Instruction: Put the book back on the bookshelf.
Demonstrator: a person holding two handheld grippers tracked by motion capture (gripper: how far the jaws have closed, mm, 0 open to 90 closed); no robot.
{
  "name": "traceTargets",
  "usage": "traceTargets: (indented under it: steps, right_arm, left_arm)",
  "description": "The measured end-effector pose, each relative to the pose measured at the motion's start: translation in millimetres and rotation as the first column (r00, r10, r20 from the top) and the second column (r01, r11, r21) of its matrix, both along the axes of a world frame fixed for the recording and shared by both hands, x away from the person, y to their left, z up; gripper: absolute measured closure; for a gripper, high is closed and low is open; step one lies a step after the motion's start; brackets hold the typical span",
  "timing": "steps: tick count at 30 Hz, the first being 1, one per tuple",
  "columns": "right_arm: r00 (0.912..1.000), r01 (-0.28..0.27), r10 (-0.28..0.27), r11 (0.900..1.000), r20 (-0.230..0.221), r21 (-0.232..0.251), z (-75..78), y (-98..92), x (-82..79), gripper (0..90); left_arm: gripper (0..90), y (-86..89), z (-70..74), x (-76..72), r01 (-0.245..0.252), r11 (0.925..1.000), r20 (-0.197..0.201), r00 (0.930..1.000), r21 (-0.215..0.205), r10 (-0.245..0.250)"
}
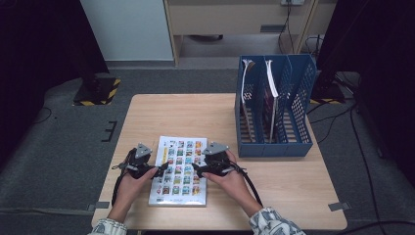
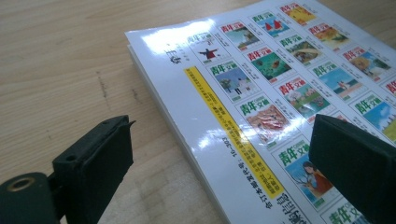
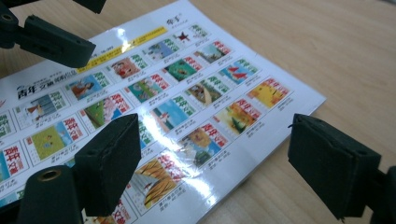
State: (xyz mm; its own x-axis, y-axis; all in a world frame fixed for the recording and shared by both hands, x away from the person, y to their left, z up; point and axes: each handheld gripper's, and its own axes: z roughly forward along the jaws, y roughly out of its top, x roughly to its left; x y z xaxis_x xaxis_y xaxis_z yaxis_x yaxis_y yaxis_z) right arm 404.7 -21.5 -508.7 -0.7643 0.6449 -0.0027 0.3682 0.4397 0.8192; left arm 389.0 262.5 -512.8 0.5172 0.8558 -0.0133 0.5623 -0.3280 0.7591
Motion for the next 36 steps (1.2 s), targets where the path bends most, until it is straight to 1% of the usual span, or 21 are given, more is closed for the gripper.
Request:
traceTargets:
  steps: [1,2,3,4,6,11,13,14,15,18,20,22,24,26,27,29,30,33,36]
  right_arm:
    - [0.9999,-0.005,0.005,1.0,-0.01,-0.001,-1.7,-0.2,0.5,18.0]
    - [0.9994,-0.007,0.007,1.0,-0.033,0.005,-2.8,0.4,0.1,18.0]
    - [0.999,-0.013,0.013,1.0,-0.042,0.009,-4.1,1.1,0.0,17.9]
    - [0.9986,-0.025,0.025,1.0,-0.047,-0.002,-5.6,1.6,-0.4,17.6]
    - [0.9979,-0.029,0.028,0.999,-0.059,-0.016,-8.3,3.7,-3.0,17.0]
    - [0.9972,-0.033,0.029,0.998,-0.068,-0.048,-15.4,7.7,-3.7,15.7]
    - [0.9975,-0.026,0.023,0.998,-0.067,-0.055,-16.8,8.2,-3.9,14.9]
    - [0.9976,-0.022,0.019,0.998,-0.067,-0.056,-17.1,8.2,-3.9,14.5]
    - [0.9973,-0.019,0.015,0.998,-0.071,-0.053,-17.4,7.8,-3.9,14.4]
    - [0.9976,-0.015,0.012,0.999,-0.069,-0.047,-18.7,6.9,-3.9,13.5]
    - [0.9974,-0.014,0.012,0.999,-0.071,-0.04,-19.7,6.4,-3.4,12.6]
    - [0.9958,-0.007,0.004,1.0,-0.091,-0.024,-21.3,4.7,-2.3,11.4]
    - [0.9931,0.01,-0.008,1.0,-0.117,0.013,-24.4,2.7,-0.6,10.7]
    - [0.9916,0.016,-0.011,0.999,-0.128,0.04,-27.3,0.7,-0.3,10.8]
    - [0.9905,0.018,-0.012,0.999,-0.137,0.043,-27.3,0.4,0.0,10.8]
    - [0.9903,0.016,-0.01,0.999,-0.139,0.043,-27.5,0.1,0.6,10.7]
    - [0.9897,0.025,-0.018,0.999,-0.142,0.047,-27.8,0.4,0.5,10.8]
    - [0.9873,0.026,-0.018,0.998,-0.158,0.053,-28.1,-0.1,1.7,10.8]
    - [0.9794,0.038,-0.023,0.997,-0.201,0.07,-29.0,-1.0,4.0,10.8]
  left_arm:
    - [5.9,-0.2,-0.3,0.1,0.004,1.0,-0.003,1.0,0.006,-0.004]
    - [5.9,-0.5,-0.9,0.1,0.002,1.0,-0.008,1.0,0.001,-0.002]
    - [5.9,-0.3,-1.7,1.1,0.0,1.0,-0.017,0.9998,0.001,0.0]
    - [6.0,-0.8,-2.7,1.7,-0.007,1.0,-0.018,0.9998,-0.006,0.007]
    - [6.4,-1.5,-4.7,3.2,-0.012,0.9999,-0.029,0.9995,-0.002,0.012]
    - [6.7,-4.0,-8.7,5.0,-0.005,0.9999,-0.046,0.9989,0.013,0.006]
    - [6.8,-4.0,-9.0,5.8,-0.009,0.9999,-0.051,0.9987,-0.008,0.008]
    - [7.0,-4.2,-9.1,6.1,-0.01,0.9999,-0.049,0.9987,-0.011,0.01]
    - [7.3,-4.5,-9.3,6.4,-0.007,1.0,-0.051,0.9987,-0.004,0.007]
    - [7.9,-6.3,-11.0,7.4,-0.009,0.9998,-0.062,0.998,-0.018,0.007]
    - [7.8,-7.2,-11.1,7.4,-0.008,0.9999,-0.062,0.998,-0.015,0.007]
    - [7.7,-7.6,-11.8,7.7,-0.014,0.9996,-0.067,0.9977,-0.025,0.012]
    - [7.7,-7.9,-12.5,7.7,-0.014,0.9993,-0.073,0.9972,-0.035,0.011]
    - [7.8,-8.5,-12.5,7.5,-0.012,0.9992,-0.08,0.9968,-0.037,0.009]
    - [7.8,-9.0,-12.7,7.6,-0.012,0.9991,-0.083,0.9965,-0.041,0.008]
    - [7.8,-9.2,-13.0,7.7,-0.012,0.9989,-0.087,0.9962,-0.046,0.008]
    - [7.8,-8.6,-14.9,8.1,-0.023,0.9967,-0.105,0.9944,-0.078,0.014]
    - [7.7,-7.7,-15.8,8.2,-0.029,0.9954,-0.113,0.9934,-0.091,0.019]
    - [7.8,-7.8,-15.9,8.2,-0.033,0.995,-0.118,0.9927,-0.094,0.021]
